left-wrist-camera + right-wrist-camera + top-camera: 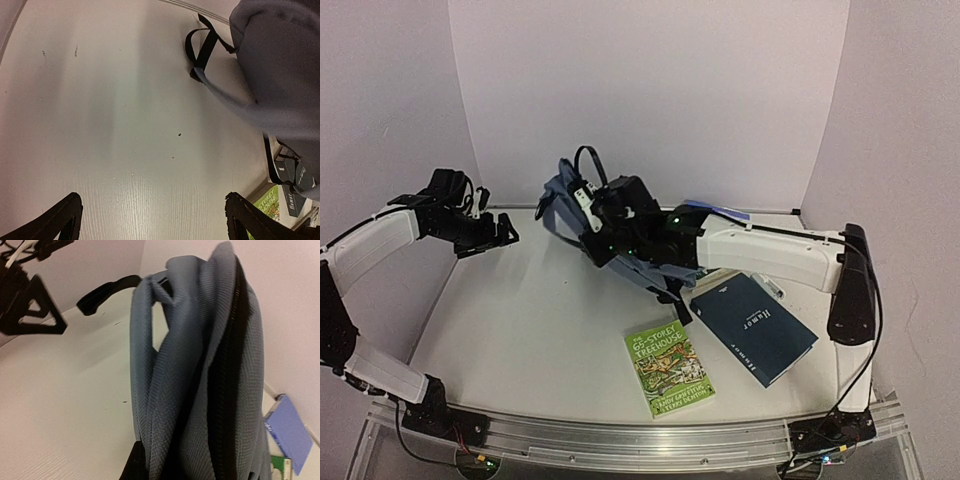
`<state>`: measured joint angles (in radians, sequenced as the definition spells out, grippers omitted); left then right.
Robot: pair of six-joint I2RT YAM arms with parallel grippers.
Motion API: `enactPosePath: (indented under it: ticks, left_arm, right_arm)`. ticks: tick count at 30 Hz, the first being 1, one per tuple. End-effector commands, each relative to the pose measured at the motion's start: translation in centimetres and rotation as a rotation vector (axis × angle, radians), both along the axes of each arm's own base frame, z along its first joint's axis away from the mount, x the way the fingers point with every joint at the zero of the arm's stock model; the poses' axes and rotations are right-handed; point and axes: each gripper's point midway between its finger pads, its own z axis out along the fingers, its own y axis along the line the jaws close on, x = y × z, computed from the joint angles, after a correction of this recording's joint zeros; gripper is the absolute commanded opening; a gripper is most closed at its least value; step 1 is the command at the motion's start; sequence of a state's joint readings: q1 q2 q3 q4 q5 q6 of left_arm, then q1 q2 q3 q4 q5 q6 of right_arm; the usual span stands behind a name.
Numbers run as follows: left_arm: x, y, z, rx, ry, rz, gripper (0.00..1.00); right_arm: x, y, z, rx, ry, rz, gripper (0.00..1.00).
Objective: Pack the student bag
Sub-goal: Adjust the student bag at the center of the board.
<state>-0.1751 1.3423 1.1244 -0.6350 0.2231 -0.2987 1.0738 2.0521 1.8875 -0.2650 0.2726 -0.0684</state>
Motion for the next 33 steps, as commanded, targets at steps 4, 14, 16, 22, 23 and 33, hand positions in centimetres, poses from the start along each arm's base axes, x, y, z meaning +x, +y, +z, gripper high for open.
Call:
enactPosePath:
  ticks: [4, 14, 16, 22, 23, 33]
  left_arm:
    - [-0.6, 7.1, 5.1, 0.125, -0.200, 0.258, 1.00]
    - [-0.1, 4.5, 4.3, 0.021, -0.175, 0.121, 1.00]
    - [-0.1, 3.6, 4.1, -0.017, -0.165, 0.079, 1.00]
    - [-0.6, 0.5, 3.0, -0.210, -0.077, 0.015, 1.00]
    - [-0.7, -0.2, 2.7, -0.263, -0.052, 0.007, 1.00]
    - [-1.6, -0.6, -3.6, -0.419, 0.117, 0.151, 1.00]
  right_arm:
    - [-3.2, 6.2, -0.9, 0.340, 0.222, 0.089, 0.32]
    - [-4.6, 2.1, 7.8, 0.461, 0.122, -0.005, 0.97]
    - [-4.2, 0.4, 7.9, 0.460, 0.113, -0.065, 0.98]
    - [-0.9, -6.3, 2.4, 0.464, 0.263, -0.258, 0.98]
    - [0.0, -7.7, 1.1, 0.471, 0.304, -0.287, 0.98]
    - [3.8, -18.8, -9.7, 0.399, 0.486, -0.491, 0.98]
